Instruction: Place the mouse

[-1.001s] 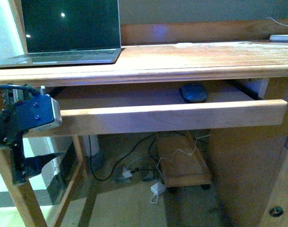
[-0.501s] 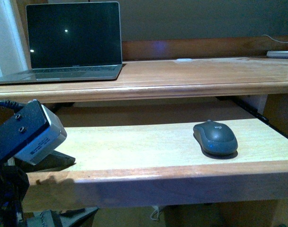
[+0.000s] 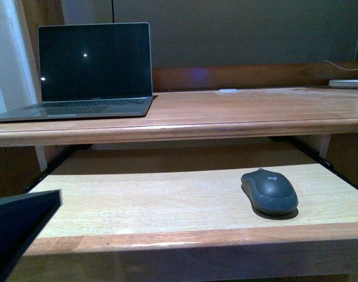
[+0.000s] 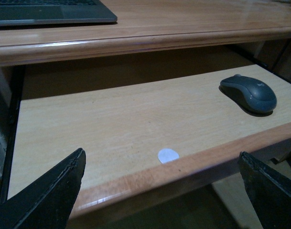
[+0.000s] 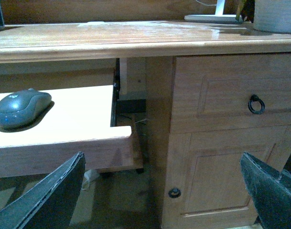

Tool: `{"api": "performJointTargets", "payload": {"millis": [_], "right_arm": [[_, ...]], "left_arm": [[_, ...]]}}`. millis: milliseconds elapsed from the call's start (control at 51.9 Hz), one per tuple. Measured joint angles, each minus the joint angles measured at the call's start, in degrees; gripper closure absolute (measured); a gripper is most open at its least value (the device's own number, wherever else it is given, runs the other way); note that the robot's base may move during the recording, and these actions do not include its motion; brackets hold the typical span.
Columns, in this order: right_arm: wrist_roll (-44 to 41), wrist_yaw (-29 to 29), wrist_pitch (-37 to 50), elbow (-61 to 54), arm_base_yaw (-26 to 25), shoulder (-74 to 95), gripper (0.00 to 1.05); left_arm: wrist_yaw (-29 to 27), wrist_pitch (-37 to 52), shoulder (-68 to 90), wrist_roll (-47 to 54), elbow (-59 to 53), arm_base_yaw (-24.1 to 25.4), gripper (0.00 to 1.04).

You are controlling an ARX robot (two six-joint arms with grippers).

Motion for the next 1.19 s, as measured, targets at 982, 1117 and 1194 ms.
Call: {"api": "performJointTargets", "payload": {"millis": [982,1117,1194], "right_arm": [[-2.3,4.3,29.7,34.9,26.2,71.3,0.07],[-7.2,8.0,24.3,37.7,29.7,76.5,0.07],[-8.2,9.2,22.8,38.1,30.9,77.7,0.07]], "left_arm": [[-4.5,-21.2,-46.5,3.0,-16.5,21.2,1.02],[-4.4,-21.0,-48.4,3.0,-18.3,21.3,1.02],[-4.5,-21.1,-48.8,3.0,-19.2,21.3,1.02]]}}
